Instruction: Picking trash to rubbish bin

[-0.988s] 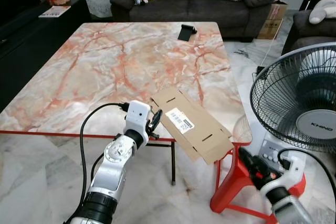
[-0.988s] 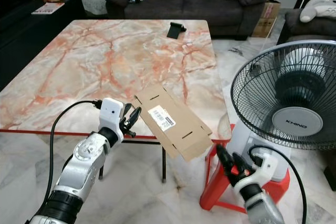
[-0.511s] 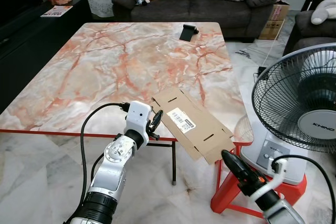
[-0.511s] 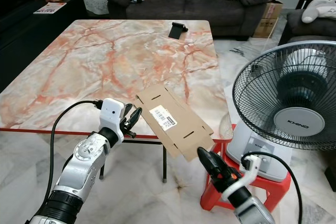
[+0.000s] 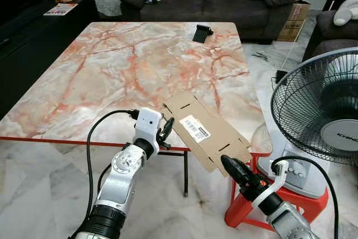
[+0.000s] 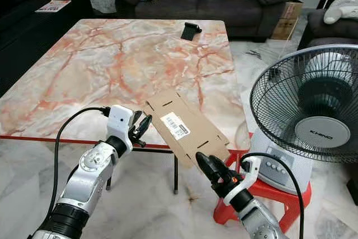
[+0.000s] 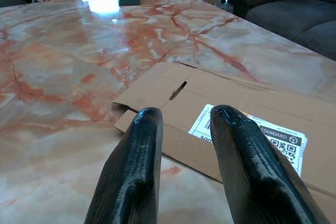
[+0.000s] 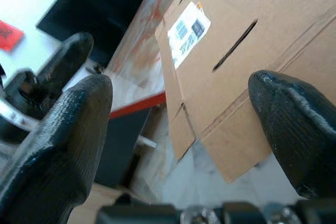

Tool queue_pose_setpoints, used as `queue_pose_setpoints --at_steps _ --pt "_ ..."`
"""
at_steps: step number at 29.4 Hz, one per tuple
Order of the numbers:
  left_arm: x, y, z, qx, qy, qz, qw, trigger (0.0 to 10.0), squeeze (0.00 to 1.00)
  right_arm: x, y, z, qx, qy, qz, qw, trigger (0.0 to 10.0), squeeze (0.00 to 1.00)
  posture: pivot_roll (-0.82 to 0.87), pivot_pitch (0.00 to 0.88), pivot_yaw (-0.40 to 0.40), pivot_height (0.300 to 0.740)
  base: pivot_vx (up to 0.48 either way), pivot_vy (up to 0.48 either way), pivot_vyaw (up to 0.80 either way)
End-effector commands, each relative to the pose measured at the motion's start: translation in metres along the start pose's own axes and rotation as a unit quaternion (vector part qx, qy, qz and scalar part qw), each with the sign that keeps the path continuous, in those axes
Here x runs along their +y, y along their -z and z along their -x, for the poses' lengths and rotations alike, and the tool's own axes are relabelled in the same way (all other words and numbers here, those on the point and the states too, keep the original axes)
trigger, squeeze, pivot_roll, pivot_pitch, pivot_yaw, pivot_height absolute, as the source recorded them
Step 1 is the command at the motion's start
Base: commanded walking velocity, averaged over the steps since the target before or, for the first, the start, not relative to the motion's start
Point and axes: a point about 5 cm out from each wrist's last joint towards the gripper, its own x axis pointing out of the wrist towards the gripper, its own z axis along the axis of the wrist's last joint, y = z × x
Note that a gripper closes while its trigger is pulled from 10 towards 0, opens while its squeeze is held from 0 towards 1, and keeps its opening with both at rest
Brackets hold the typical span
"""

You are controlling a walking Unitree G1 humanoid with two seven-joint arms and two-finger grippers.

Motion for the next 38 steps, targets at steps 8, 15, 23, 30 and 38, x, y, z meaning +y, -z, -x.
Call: queue_pose_setpoints --at_steps 8,15,23,30,38 --pt "0.000 0.003 0.001 0.010 0.001 0.003 1.000 10.0 0.00 -0.018 -0.016 0.018 -0.048 0.065 0.008 0.997 10.0 0.00 0.02 0.032 0.027 0.740 0.000 0.000 0.00" --pt "0.001 0.004 0.001 0.011 0.000 0.003 1.000 10.0 0.00 -0.025 -0.008 0.025 -0.029 0.083 0.008 0.996 10.0 0.00 0.02 0.031 0.026 0.740 0.000 0.000 0.00" --pt "0.001 0.004 0.001 0.012 0.001 0.002 1.000 10.0 0.00 -0.024 0.000 0.023 -0.019 0.080 0.003 0.997 10.0 0.00 0.02 0.029 0.030 0.740 0.000 0.000 0.00" --pt "0.000 0.003 0.000 0.012 0.003 0.002 1.000 10.0 0.00 -0.016 0.005 0.005 -0.003 0.052 0.012 0.999 10.0 0.00 0.02 0.029 0.031 0.740 0.000 0.000 0.00" --pt "0.000 0.003 0.001 0.011 0.002 0.002 1.000 10.0 0.00 -0.002 0.008 -0.023 0.013 0.012 0.032 0.999 10.0 0.00 0.03 0.028 0.031 0.740 0.000 0.000 0.00"
